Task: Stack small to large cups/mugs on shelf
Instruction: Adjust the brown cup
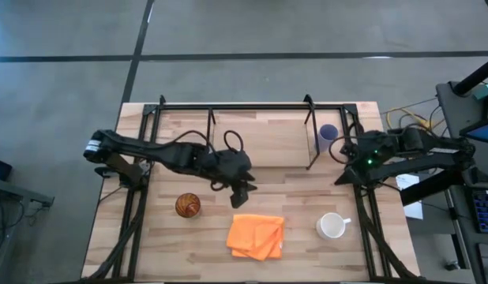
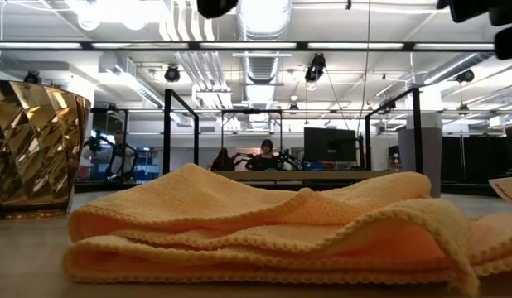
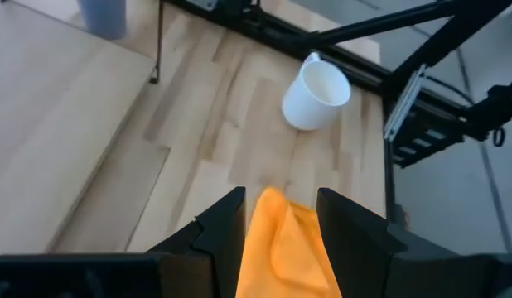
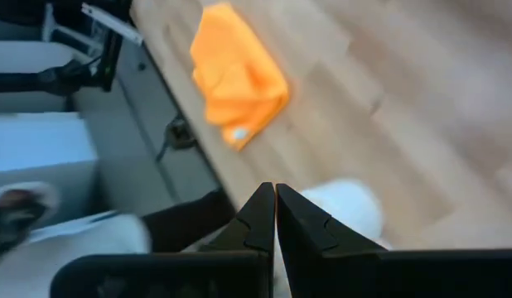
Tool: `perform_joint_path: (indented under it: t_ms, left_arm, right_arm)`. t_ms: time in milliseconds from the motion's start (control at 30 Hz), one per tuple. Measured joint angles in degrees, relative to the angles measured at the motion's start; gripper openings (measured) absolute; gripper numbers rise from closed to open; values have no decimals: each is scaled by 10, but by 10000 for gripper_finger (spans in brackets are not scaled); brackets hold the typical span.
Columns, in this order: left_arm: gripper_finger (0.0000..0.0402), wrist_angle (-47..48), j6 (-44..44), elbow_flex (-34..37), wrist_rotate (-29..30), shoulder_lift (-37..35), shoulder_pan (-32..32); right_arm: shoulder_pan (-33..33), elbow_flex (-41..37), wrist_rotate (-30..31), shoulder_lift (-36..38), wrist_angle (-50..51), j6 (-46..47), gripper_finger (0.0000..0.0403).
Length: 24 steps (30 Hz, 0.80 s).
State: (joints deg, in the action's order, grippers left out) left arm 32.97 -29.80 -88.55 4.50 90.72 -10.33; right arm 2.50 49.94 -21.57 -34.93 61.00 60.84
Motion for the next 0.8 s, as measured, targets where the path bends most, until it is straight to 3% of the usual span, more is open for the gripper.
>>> perform_joint_path:
  t_ms: [233, 800]
  left_arm:
    - [136, -25, -25, 29, -12, 0, 0]
    - [136, -22, -29, 47, -12, -1, -5]
  right_arm:
    - [0, -1, -29, -1, 43, 77, 9]
    - [0, -4, -24, 0, 109, 62, 9]
